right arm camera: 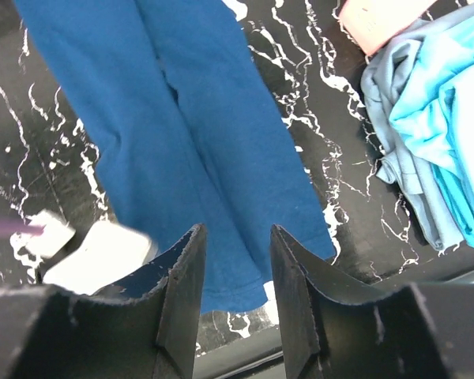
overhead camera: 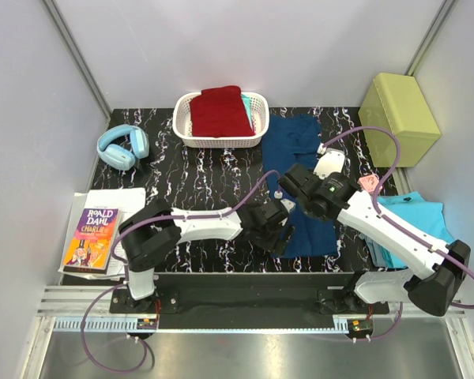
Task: Fold and stack the t-shirts
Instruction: Grab the bottom of the folded rectangular tshirt with both arms
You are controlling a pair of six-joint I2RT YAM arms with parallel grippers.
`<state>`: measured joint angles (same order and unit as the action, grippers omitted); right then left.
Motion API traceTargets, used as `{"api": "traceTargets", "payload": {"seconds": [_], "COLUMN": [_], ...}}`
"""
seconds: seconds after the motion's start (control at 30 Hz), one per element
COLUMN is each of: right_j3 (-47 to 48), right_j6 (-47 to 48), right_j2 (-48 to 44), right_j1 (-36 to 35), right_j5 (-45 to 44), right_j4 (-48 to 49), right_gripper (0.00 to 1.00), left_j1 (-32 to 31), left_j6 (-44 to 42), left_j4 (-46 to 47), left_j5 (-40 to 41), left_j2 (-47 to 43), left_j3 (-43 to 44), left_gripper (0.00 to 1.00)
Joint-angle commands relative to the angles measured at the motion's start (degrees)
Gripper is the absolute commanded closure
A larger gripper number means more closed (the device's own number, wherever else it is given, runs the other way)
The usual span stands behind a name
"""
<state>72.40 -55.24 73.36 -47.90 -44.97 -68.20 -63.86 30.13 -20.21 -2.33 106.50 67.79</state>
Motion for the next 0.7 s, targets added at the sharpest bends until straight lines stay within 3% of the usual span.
{"api": "traceTargets", "payload": {"seconds": [0.0, 0.07, 0.23, 0.4, 0.53, 0.67], "right_j3": [0.72, 0.46, 0.37, -0.33, -1.21, -1.65], "right_j6": [0.4, 0.4, 0.93, 0.49, -0.04, -0.13], "right_j2": [-0.5, -0.33, 0.02, 0.03, -0.85, -1.03], "right_j1": [1.49, 2.02, 2.81, 3.34, 3.86, 4.65], "right_j5": [-0.82, -0.47, -0.03, 0.58, 1.2, 1.9], "right_j4": [1.06, 1.41, 2.02, 2.37, 2.73, 2.81], "right_gripper": [0.56, 0.58, 0.59, 0.59, 0.59, 0.6], "left_j1": [-0.39, -0.39, -0.31, -0.31, -0.31, -0.39], "left_j6": [0.72, 0.72, 1.07, 0.72, -0.07, -1.12], "left_j4": [0.43, 0.52, 0.17, -0.18, -0.27, -0.36], "left_j5": [-0.22, -0.31, 0.3, 0.48, 0.48, -0.57], "left_j2": [-3.4, -3.58, -3.49, -2.61, -1.65, -0.15], "left_j3": [-2.39, -2.84, -3.54, -3.1, -1.7, 0.94], "left_gripper": [0.31, 0.42, 0.58, 0.58, 0.37, 0.37]}}
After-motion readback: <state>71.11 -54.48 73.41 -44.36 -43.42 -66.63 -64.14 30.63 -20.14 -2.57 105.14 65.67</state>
